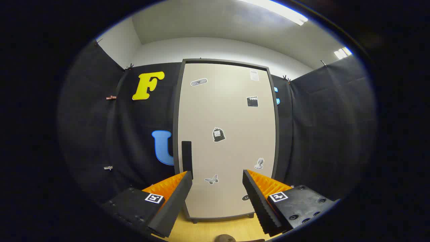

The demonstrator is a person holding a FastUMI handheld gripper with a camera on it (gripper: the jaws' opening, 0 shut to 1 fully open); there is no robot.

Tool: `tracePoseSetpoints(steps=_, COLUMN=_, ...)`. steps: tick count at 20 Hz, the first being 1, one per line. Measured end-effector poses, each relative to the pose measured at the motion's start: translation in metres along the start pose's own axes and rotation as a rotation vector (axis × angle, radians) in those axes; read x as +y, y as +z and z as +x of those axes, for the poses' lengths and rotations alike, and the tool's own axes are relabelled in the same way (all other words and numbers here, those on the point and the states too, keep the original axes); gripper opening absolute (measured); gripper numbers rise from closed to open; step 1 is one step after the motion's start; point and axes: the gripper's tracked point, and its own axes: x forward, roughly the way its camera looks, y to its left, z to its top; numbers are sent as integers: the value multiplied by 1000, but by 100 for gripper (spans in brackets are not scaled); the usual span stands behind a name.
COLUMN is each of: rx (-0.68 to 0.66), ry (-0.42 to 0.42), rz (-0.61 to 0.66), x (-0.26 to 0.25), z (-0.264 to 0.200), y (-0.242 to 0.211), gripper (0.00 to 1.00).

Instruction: Open the shoe cabinet door, grab the shoes and put them into the shoe cabinet, then close the shoe cabinet door.

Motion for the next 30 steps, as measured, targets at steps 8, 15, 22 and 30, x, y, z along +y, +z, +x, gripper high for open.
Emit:
tracePoseSetpoints(steps=8, rx=-14, ry=8, rz=1, x=3, z=1, y=6, gripper=98)
tracePoseSetpoints(steps=15, rx=9, ry=-16, rz=18, x=-2, z=8, y=0, gripper=98)
tracePoseSetpoints(steps=22, rx=21, ry=7, rz=15, x=10, z=21, y=-4, gripper=98)
tracePoseSetpoints(steps=30, rx=81, ry=69, rz=52, x=54, z=62, y=-29, gripper=98)
